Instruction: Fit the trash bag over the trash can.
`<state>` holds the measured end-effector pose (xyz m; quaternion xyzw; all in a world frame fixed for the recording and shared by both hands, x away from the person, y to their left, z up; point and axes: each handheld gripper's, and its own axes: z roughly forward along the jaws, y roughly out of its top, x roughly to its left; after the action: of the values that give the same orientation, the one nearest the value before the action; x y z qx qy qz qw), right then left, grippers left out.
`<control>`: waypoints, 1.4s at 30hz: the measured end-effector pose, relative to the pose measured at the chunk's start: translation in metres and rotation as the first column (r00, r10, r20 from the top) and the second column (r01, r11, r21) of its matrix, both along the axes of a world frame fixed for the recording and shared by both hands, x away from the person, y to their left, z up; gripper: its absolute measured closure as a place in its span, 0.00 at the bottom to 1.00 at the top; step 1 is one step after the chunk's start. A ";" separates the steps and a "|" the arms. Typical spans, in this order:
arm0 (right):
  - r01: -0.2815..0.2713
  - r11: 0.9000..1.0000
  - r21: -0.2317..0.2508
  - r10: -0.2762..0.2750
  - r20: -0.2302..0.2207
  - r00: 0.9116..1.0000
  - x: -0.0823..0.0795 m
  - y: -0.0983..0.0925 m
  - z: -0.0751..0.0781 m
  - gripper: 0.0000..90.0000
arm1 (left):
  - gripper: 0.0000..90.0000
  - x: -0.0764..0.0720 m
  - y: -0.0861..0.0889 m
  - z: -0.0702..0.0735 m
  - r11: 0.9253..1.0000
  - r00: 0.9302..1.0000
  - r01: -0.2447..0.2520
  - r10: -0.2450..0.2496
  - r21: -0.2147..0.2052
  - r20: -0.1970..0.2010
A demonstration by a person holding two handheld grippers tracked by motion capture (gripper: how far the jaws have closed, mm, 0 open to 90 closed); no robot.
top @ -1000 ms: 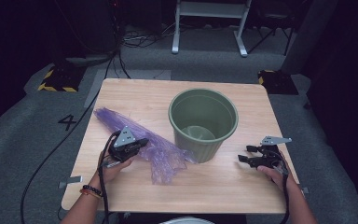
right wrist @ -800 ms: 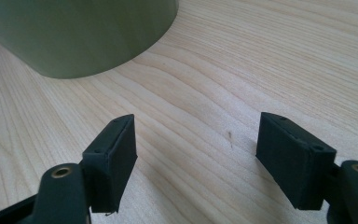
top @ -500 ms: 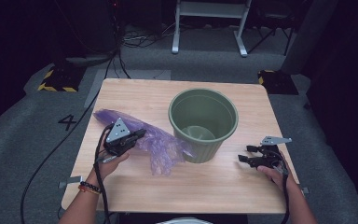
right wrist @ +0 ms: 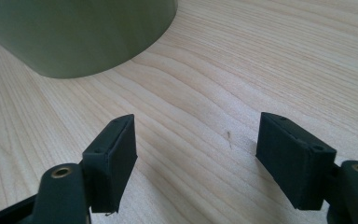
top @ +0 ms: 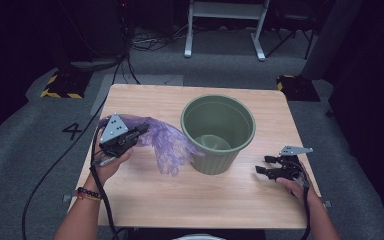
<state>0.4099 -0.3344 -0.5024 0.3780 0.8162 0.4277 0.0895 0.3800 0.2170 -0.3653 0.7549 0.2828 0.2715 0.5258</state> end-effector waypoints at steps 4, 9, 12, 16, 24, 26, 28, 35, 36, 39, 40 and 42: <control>0.008 1.000 0.001 -0.008 -0.001 1.000 0.000 0.000 0.000 0.32 | 1.00 0.005 -0.003 0.016 1.000 1.000 0.000 0.000 -0.006 0.012; 0.007 1.000 0.000 -0.007 -0.004 1.000 0.000 0.001 0.000 0.32 | 1.00 0.011 -0.014 0.029 1.000 0.999 0.004 -0.004 -0.015 0.036; 0.013 1.000 -0.004 -0.013 -0.018 1.000 -0.001 0.000 0.002 0.31 | 1.00 0.015 -0.023 0.039 1.000 0.999 0.002 -0.002 -0.001 0.042; 0.013 1.000 -0.010 -0.013 -0.018 1.000 -0.002 0.000 0.003 0.30 | 1.00 0.017 -0.029 0.053 1.000 0.998 0.003 -0.002 -0.012 0.068; 0.029 1.000 -0.005 -0.029 0.004 1.000 -0.002 -0.002 0.007 0.31 | 1.00 0.024 -0.052 0.068 1.000 0.997 0.012 -0.011 -0.011 0.083; 0.032 0.999 0.006 -0.032 0.022 0.999 -0.002 -0.002 0.010 0.32 | 1.00 0.025 -0.059 0.067 1.000 0.996 0.027 -0.026 -0.012 0.081; 0.036 0.999 0.017 -0.037 0.048 0.998 -0.003 -0.003 0.015 0.32 | 1.00 0.027 -0.066 0.067 1.000 0.996 0.030 -0.029 -0.007 0.079; 0.031 0.997 0.078 -0.043 0.168 0.985 -0.014 -0.003 0.056 0.32 | 1.00 0.032 -0.080 0.083 0.999 0.995 0.045 -0.044 -0.010 0.085; 0.028 0.996 0.083 -0.043 0.187 0.981 -0.016 -0.002 0.063 0.31 | 1.00 0.032 -0.087 0.084 0.999 0.995 0.046 -0.046 0.007 0.091; 0.020 0.995 0.099 -0.045 0.256 0.966 -0.024 0.001 0.085 0.31 | 1.00 0.033 -0.098 0.083 0.998 0.995 0.055 -0.057 0.018 0.080; 0.019 0.995 0.098 -0.046 0.276 0.960 -0.026 0.004 0.092 0.30 | 1.00 0.034 -0.103 0.081 0.998 0.995 0.058 -0.060 0.029 0.076; -0.008 0.995 0.097 -0.024 0.323 0.946 -0.031 0.010 0.107 0.29 | 1.00 0.036 -0.113 0.079 0.997 0.995 0.063 -0.065 0.042 0.069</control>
<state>0.3792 -0.3246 -0.3952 0.3101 0.7670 0.5227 0.2055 0.4162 0.1044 -0.2864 0.7637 0.2344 0.2864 0.5289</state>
